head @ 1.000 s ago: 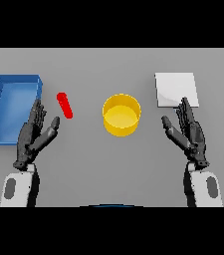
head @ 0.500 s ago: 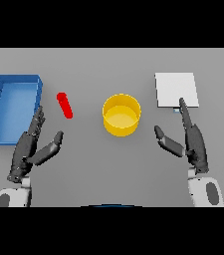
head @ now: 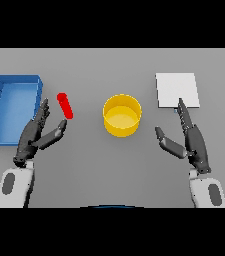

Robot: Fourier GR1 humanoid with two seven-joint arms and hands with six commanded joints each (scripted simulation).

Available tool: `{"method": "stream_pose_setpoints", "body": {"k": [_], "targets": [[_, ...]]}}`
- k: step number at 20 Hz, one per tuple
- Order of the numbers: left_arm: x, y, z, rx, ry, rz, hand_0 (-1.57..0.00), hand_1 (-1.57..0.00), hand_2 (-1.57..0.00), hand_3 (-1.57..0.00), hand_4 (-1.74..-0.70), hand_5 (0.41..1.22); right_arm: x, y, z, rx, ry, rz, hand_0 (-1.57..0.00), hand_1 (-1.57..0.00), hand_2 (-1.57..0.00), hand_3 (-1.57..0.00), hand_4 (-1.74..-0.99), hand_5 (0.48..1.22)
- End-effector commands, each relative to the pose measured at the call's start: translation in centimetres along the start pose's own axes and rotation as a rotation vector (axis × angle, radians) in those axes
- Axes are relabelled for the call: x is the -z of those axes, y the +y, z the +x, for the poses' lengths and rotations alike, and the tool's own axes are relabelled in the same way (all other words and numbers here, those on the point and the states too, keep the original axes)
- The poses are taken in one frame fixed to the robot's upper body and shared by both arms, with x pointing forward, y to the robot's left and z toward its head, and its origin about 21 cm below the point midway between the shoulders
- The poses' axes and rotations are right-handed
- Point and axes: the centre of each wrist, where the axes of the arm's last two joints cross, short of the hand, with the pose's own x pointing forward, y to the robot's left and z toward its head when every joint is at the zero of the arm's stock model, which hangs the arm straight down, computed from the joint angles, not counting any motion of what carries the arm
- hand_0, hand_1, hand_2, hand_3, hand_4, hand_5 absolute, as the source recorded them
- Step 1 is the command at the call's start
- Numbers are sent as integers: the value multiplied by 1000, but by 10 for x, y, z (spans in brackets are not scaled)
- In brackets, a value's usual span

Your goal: Pick up the red beaker and tilt it to pour out 1 green nut into yellow bowl. Pick up the yellow bowl and place it on the metallic measuring scale.

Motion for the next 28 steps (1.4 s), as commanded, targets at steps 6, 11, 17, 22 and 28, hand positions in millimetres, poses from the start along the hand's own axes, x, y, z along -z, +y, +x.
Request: {"method": "stream_pose_setpoints", "body": {"k": [6,11,17,22,28], "targets": [[41,-7,-6,22,-16,-33,1,1,1,1,-1183,637,0,-1,-5,3,8,4,1,1,1,1,-1227,625],[68,-14,1,64,-15,-45,1,1,1,1,-1197,657,0,-6,0,9,12,-4,1,1,1,1,-1227,630],[87,-21,-4,76,-2,-32,1,1,1,1,-1207,673,-2,-6,0,11,12,-9,1,1,1,1,-1240,639],[100,-24,-12,-3,-46,-11,1,1,1,1,-1285,708,-4,-3,0,11,21,-17,1,1,1,1,-1246,645],[107,-40,-22,-36,-38,51,-551,-588,-662,-728,-1471,943,-3,-6,-2,12,29,-16,1,1,1,1,-1237,648]]}}
